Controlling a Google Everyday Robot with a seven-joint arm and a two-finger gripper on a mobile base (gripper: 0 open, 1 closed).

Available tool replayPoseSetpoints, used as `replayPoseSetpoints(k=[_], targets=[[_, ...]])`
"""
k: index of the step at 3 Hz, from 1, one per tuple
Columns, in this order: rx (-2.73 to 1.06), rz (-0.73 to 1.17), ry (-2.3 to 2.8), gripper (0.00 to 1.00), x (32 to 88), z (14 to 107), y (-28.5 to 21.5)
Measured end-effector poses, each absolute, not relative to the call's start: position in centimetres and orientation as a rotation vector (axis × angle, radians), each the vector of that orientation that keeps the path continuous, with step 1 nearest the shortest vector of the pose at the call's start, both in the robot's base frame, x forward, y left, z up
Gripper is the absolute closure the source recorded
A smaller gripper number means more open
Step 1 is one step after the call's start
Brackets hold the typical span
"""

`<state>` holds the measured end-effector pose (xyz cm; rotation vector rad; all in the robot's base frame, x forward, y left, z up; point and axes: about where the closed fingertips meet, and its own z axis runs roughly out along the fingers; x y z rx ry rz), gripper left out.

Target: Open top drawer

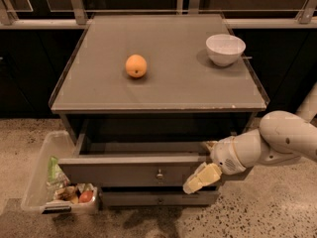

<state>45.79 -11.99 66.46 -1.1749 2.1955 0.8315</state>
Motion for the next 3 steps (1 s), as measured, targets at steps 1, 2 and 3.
replayPoseSetpoints(k=[1,2,3], targets=[[-1.175,0.832,2.195,0.00,45.8,66.7,-12.0],[-1.163,0.861,2.222,0.00,44.2,66.7,-12.0],[-1.150,0.900,2.254,0.00,42.1,66.8,-12.2]])
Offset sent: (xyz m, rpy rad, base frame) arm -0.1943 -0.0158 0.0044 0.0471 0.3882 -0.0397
